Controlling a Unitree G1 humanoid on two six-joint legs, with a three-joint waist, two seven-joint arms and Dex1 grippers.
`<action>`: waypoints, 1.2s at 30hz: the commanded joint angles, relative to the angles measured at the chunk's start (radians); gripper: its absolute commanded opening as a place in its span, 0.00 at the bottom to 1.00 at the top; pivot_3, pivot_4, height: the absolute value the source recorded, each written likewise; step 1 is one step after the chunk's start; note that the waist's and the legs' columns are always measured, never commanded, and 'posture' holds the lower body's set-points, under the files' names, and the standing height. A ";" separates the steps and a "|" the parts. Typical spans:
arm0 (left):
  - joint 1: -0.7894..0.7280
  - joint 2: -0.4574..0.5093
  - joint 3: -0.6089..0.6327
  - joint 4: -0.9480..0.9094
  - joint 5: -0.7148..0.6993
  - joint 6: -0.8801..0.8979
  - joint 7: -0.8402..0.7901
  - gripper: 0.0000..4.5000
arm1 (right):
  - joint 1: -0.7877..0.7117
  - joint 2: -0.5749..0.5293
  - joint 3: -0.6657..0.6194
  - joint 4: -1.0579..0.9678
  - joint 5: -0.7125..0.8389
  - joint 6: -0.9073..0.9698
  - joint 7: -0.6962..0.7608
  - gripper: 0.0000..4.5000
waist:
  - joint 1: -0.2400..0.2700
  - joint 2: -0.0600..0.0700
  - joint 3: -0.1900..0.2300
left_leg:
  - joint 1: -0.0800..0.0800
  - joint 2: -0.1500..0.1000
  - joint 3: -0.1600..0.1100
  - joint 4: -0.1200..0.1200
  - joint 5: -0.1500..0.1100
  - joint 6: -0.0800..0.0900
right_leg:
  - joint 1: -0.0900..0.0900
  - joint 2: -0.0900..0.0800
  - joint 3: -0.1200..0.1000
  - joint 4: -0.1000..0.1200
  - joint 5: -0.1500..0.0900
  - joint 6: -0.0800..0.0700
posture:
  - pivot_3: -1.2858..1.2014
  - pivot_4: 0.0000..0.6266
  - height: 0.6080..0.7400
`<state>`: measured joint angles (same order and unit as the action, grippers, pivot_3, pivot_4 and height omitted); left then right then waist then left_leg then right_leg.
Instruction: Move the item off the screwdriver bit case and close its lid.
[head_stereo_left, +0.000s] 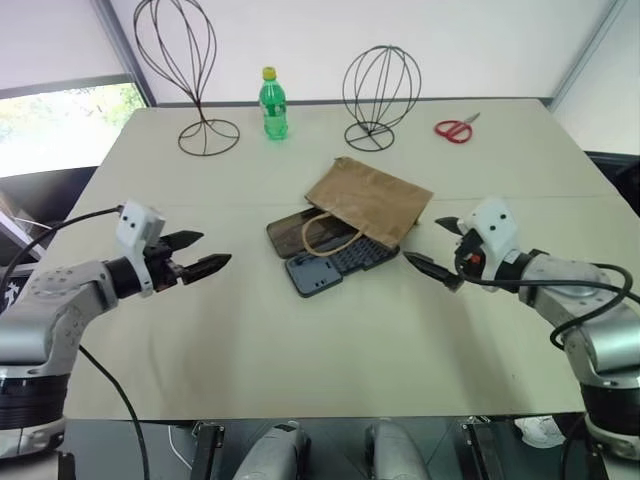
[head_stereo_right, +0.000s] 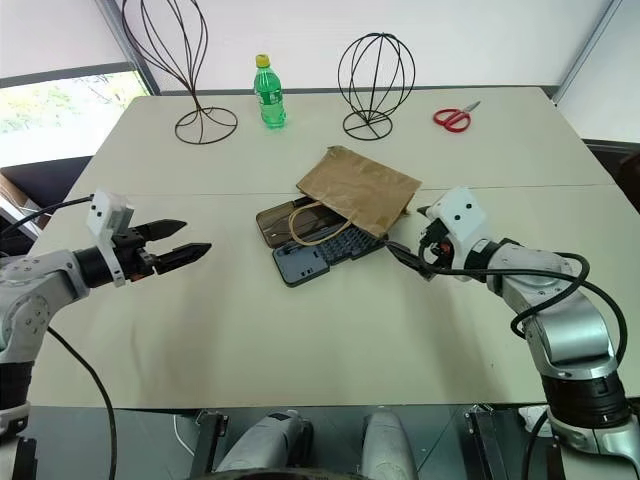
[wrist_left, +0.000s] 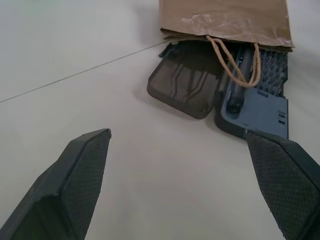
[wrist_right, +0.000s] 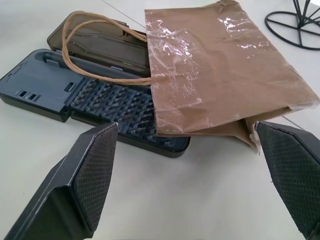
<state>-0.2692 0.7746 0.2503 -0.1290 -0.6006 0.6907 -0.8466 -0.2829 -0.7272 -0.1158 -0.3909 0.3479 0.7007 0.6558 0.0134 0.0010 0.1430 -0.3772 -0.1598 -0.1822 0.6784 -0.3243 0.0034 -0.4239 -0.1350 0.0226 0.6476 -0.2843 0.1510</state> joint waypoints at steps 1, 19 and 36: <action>-0.021 -0.006 0.011 -0.023 -0.007 -0.012 0.007 0.99 | -0.009 -0.009 -0.031 -0.027 0.005 0.010 -0.018 1.00 | -0.001 0.000 0.000 | 0.000 0.000 0.000 0.000 0.000 0.000 | 0.000 0.000 0.000 0.000 0.000 0.000 | 0.52 0.24 1.00; -0.042 -0.026 -0.004 -0.014 -0.047 0.015 -0.037 0.99 | -0.025 0.030 -0.084 0.053 0.020 0.063 -0.112 1.00 | -0.002 0.000 0.001 | 0.000 0.000 0.000 0.000 0.000 0.000 | 0.000 0.000 0.000 0.000 0.000 0.000 | 0.52 0.24 1.00; -0.038 -0.026 -0.037 -0.018 -0.005 -0.027 -0.050 0.99 | -0.219 0.219 -0.129 0.309 -0.007 -0.022 -0.314 1.00 | -0.008 0.000 0.001 | 0.001 0.001 0.002 0.000 0.000 0.000 | -0.001 0.000 0.000 0.001 0.000 0.000 | 0.52 0.24 1.00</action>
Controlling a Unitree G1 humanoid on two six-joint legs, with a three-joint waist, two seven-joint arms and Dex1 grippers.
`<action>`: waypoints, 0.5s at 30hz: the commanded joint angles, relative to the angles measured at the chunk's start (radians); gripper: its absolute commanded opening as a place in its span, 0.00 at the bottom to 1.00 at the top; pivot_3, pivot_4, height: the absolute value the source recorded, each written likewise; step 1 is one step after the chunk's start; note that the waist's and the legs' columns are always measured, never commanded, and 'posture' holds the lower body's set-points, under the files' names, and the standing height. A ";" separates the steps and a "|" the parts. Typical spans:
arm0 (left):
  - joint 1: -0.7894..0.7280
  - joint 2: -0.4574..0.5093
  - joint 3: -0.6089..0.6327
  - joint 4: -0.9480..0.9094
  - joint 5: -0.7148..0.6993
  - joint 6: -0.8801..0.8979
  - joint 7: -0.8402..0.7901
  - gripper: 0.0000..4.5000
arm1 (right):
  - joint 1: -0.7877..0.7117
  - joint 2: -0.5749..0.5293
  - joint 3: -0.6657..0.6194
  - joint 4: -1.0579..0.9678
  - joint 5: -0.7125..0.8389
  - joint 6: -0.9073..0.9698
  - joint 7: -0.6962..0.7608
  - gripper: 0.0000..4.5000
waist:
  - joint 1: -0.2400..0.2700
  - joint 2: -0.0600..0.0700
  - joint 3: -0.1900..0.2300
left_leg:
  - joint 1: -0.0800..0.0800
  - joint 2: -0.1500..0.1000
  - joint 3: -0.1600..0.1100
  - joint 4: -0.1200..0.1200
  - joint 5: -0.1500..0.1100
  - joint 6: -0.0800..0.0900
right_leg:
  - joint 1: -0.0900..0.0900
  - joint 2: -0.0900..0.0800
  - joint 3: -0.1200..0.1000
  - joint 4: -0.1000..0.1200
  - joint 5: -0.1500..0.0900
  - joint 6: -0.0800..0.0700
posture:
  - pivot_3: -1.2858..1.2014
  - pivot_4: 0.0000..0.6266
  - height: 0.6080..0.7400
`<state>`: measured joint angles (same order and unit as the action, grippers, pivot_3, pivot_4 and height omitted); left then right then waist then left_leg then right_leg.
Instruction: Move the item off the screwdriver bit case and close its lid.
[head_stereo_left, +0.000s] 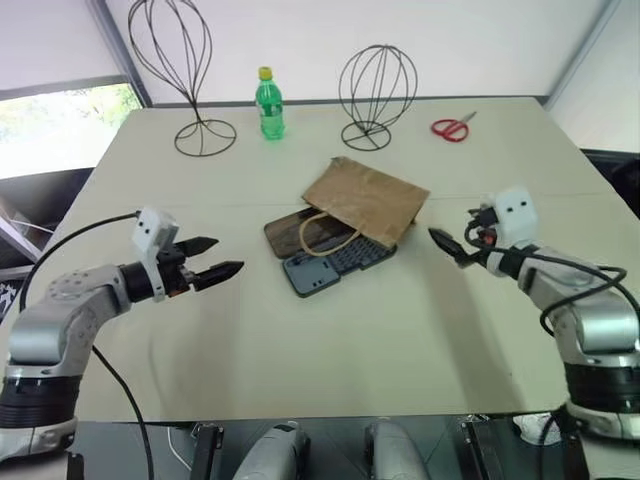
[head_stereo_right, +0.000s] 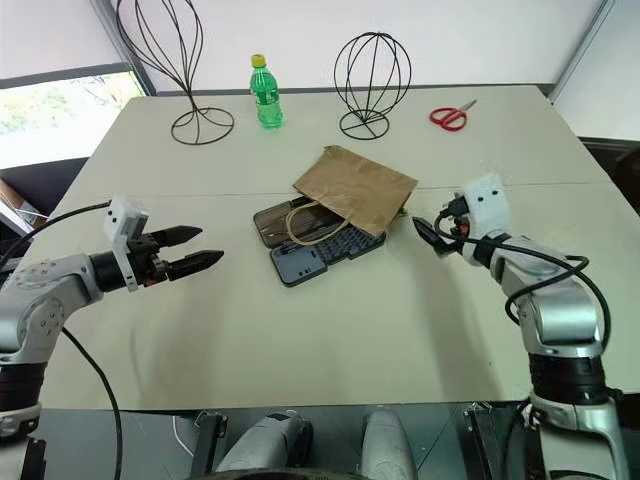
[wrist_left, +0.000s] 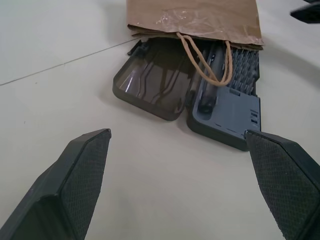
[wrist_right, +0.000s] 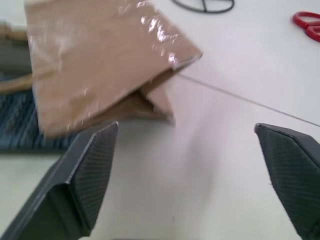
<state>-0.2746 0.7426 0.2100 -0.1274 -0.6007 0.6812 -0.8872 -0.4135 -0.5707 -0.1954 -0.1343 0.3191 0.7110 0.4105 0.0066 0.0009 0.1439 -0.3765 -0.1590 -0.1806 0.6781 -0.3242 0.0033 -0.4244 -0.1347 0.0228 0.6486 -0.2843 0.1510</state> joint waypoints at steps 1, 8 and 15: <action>-0.047 0.006 0.001 -0.019 -0.012 -0.011 -0.014 0.99 | -0.125 0.094 -0.055 0.087 0.028 -0.032 -0.088 1.00 | -0.003 0.000 0.000 | 0.000 0.000 0.000 0.000 0.000 0.000 | 0.000 0.000 0.000 0.000 0.000 0.000 | 0.52 0.24 1.00; -0.137 0.046 -0.063 -0.010 0.007 -0.034 -0.112 0.99 | -0.304 0.189 -0.079 0.334 0.051 -0.069 -0.115 1.00 | -0.018 0.001 0.000 | 0.000 0.000 0.000 0.000 0.000 0.000 | -0.001 0.000 0.000 0.001 0.000 0.000 | 0.52 0.24 1.00; -0.210 -0.029 -0.088 0.022 0.007 -0.036 -0.089 0.99 | -0.349 0.228 -0.065 0.492 0.052 -0.110 -0.095 1.00 | -0.030 0.001 0.000 | 0.000 0.000 0.000 -0.001 0.000 0.000 | -0.001 0.000 0.000 0.001 0.000 0.000 | 0.52 0.24 1.00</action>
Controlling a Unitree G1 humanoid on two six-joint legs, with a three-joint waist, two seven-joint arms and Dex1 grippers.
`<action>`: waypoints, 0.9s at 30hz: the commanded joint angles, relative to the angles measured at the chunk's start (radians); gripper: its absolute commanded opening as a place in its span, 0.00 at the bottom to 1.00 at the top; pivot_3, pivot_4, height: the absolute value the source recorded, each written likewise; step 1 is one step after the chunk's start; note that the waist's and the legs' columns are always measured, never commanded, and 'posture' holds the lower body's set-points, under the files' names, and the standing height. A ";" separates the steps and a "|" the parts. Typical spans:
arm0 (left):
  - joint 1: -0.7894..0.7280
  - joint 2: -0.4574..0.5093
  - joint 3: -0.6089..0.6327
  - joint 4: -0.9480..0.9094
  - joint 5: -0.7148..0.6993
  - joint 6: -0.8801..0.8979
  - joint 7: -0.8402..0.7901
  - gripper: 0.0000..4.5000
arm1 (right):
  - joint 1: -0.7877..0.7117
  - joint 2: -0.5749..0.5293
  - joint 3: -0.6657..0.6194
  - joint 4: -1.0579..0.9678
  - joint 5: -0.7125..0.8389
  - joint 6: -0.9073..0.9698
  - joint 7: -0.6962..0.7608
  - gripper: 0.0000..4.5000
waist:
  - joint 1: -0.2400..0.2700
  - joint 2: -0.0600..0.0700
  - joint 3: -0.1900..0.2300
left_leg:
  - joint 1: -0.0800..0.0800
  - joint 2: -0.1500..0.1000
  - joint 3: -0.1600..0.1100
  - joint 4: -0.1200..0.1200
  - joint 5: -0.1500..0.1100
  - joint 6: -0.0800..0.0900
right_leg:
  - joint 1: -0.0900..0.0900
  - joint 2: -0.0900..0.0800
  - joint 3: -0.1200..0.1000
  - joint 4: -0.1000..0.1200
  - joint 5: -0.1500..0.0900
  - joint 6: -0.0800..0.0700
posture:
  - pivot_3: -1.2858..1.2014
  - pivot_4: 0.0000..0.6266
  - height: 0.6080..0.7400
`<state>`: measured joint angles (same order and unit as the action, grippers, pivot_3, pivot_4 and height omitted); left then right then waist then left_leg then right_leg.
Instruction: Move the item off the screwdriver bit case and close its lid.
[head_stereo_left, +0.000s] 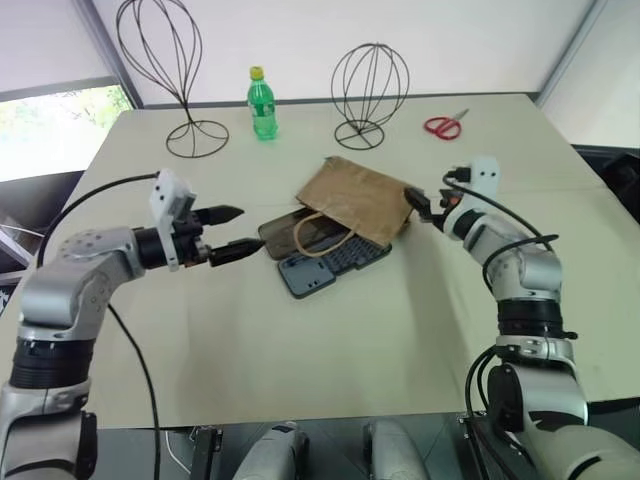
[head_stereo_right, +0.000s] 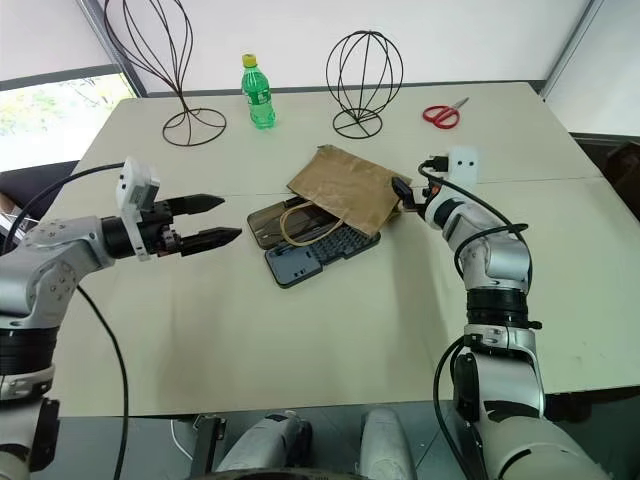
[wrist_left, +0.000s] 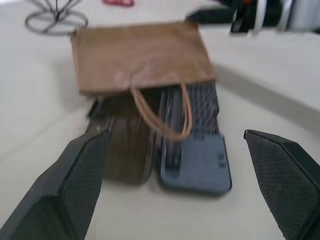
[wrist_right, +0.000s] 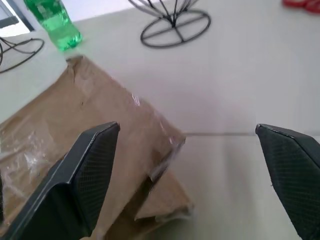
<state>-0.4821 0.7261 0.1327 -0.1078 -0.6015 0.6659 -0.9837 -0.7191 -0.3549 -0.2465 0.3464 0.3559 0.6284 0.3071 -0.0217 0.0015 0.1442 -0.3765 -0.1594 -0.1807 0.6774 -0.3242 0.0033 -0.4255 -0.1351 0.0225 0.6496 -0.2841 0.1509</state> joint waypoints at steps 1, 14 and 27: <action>0.001 -0.021 -0.014 -0.001 0.011 -0.023 0.013 0.99 | -0.049 0.018 -0.014 0.022 0.020 -0.031 0.012 1.00 | -0.005 0.000 0.000 | 0.000 0.000 0.000 0.000 0.000 0.000 | 0.000 0.000 0.000 0.000 0.000 0.000 | 0.52 0.24 1.00; 0.038 -0.055 -0.008 -0.006 0.027 -0.052 0.061 1.00 | -0.101 0.079 -0.070 0.067 0.124 0.023 0.029 0.01 | -0.022 0.000 0.000 | 0.000 0.000 0.000 0.000 0.000 0.000 | -0.001 0.000 0.000 0.001 0.000 0.000 | 0.52 0.24 1.00; 0.047 -0.075 -0.017 0.009 0.045 -0.085 0.088 1.00 | -0.125 0.047 -0.088 0.044 0.105 -0.064 0.023 0.01 | -0.022 0.000 0.000 | 0.000 0.000 0.000 0.000 0.000 0.000 | -0.001 0.000 0.000 0.002 0.000 0.000 | 0.52 0.24 1.00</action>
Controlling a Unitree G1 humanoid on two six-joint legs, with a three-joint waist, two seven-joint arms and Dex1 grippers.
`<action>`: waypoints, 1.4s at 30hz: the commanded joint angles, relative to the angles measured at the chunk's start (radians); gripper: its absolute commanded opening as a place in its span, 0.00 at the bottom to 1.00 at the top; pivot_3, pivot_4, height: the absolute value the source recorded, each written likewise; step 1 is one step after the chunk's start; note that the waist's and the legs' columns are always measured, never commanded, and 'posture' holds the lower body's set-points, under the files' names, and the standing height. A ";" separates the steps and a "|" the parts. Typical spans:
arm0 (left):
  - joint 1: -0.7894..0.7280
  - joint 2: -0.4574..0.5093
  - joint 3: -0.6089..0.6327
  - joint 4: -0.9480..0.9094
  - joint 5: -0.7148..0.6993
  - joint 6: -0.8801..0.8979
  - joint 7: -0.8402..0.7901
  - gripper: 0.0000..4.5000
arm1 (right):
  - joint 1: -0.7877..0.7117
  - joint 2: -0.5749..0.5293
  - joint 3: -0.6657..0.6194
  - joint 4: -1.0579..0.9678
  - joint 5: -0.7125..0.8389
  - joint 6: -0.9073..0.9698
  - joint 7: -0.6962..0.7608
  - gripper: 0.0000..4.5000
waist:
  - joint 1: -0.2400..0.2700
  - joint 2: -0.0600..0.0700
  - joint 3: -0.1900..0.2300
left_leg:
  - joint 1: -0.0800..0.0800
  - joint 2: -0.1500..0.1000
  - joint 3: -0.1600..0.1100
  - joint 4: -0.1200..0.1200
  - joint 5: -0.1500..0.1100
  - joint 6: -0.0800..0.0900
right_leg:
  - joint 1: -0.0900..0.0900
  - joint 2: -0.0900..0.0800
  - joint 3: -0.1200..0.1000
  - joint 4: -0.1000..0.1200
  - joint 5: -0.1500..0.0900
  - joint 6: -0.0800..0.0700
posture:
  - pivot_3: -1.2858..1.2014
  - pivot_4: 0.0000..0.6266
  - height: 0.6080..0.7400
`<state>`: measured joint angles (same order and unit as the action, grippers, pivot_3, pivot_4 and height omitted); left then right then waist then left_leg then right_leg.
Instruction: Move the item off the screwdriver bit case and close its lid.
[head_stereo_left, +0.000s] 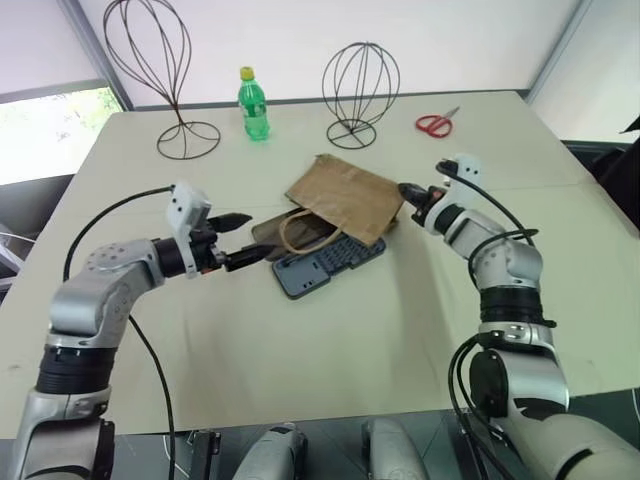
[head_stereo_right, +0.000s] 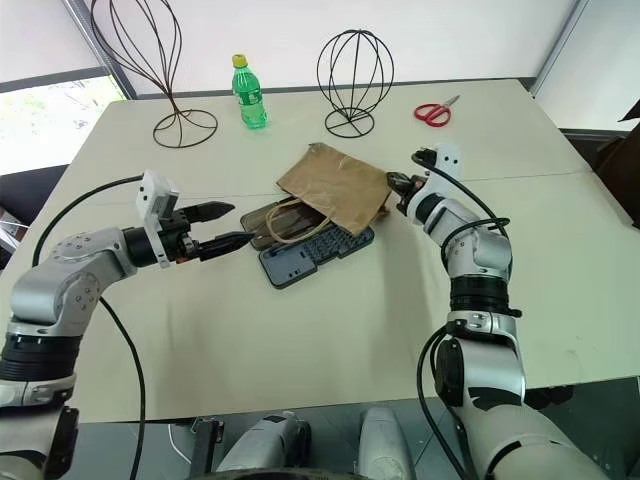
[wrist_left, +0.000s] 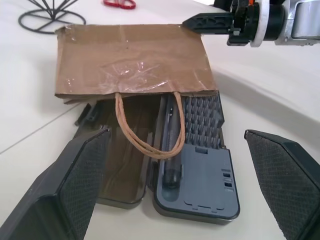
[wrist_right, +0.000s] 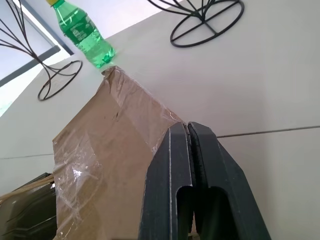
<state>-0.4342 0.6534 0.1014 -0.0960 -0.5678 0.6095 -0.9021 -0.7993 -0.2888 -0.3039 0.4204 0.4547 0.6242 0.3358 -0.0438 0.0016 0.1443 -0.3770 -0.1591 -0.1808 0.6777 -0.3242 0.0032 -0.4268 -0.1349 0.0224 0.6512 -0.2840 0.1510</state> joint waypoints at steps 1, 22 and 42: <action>-0.001 -0.004 0.013 0.000 0.013 -0.031 0.007 1.00 | -0.051 -0.024 -0.038 -0.033 0.007 -0.081 -0.012 0.01 | 0.000 0.000 0.000 | 0.000 0.000 0.000 0.000 0.000 0.000 | 0.000 0.000 0.000 0.000 0.000 0.000 | 0.52 0.24 1.00; -0.011 -0.037 -0.018 0.045 0.046 -0.064 -0.009 1.00 | 0.169 -0.269 -0.295 -0.186 0.026 -0.180 -0.167 0.01 | 0.000 0.000 0.000 | 0.000 0.000 0.003 0.001 0.000 0.000 | 0.000 -0.001 0.001 0.001 0.000 0.000 | 0.52 0.24 1.00; -0.040 -0.052 -0.020 0.107 0.075 -0.098 -0.027 1.00 | 0.280 -0.399 -0.275 -0.266 -0.151 -0.272 -0.237 0.96 | 0.009 0.000 0.000 | 0.000 0.000 0.004 0.002 0.000 0.000 | 0.000 -0.001 0.002 0.002 0.000 0.000 | 0.52 0.24 1.00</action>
<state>-0.4491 0.5937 0.0538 0.0078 -0.4907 0.5331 -0.9247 -0.5049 -0.6405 -0.5320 0.2358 0.3157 0.3976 0.1074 -0.0346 0.0019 0.1441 -0.3769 -0.1593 -0.1763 0.6802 -0.3242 0.0034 -0.4270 -0.1356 0.0242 0.6532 -0.2840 0.1511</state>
